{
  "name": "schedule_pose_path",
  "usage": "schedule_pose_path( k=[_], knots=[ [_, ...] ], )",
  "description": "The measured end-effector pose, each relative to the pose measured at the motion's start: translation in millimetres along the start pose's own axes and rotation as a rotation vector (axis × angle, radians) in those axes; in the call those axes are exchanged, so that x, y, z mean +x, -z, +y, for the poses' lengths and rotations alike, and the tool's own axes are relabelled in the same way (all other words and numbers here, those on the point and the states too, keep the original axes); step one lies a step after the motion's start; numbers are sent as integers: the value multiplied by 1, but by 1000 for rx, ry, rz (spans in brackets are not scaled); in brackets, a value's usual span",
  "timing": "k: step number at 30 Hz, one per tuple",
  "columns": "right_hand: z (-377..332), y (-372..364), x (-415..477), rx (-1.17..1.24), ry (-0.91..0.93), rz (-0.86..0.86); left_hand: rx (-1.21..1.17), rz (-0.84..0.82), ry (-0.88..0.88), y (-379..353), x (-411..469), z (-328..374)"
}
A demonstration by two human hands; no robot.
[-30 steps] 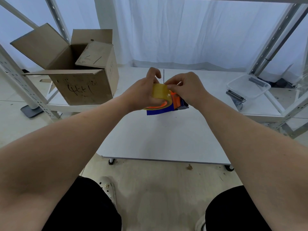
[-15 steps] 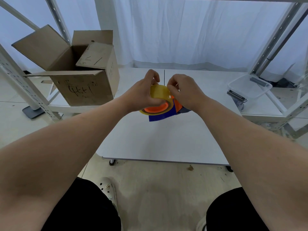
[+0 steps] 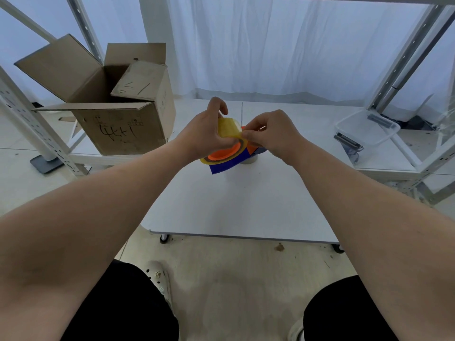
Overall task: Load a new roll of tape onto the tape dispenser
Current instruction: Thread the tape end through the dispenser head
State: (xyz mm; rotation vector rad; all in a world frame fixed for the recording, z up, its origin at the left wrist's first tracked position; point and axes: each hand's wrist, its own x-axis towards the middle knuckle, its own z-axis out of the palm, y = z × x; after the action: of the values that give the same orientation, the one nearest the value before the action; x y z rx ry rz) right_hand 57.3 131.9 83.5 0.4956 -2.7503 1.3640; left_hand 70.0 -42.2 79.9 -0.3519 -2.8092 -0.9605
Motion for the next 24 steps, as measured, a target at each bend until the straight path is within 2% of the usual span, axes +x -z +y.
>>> schedule_pose_path(
  k=[11, 15, 19, 24],
  knots=[
    [-7, -10, 2, -294, 132, 67, 45, 1, -37, 0, -2, 7],
    [-7, -6, 4, -175, 28, 156, 54, 17, -61, 1, -1, 10],
    [-4, -3, 5, -26, -66, 145, 131, -18, -81, -1, -1, 10],
    [-4, -4, 4, 44, -123, 145, 167, -62, -56, -2, 1, 10]
  ],
)
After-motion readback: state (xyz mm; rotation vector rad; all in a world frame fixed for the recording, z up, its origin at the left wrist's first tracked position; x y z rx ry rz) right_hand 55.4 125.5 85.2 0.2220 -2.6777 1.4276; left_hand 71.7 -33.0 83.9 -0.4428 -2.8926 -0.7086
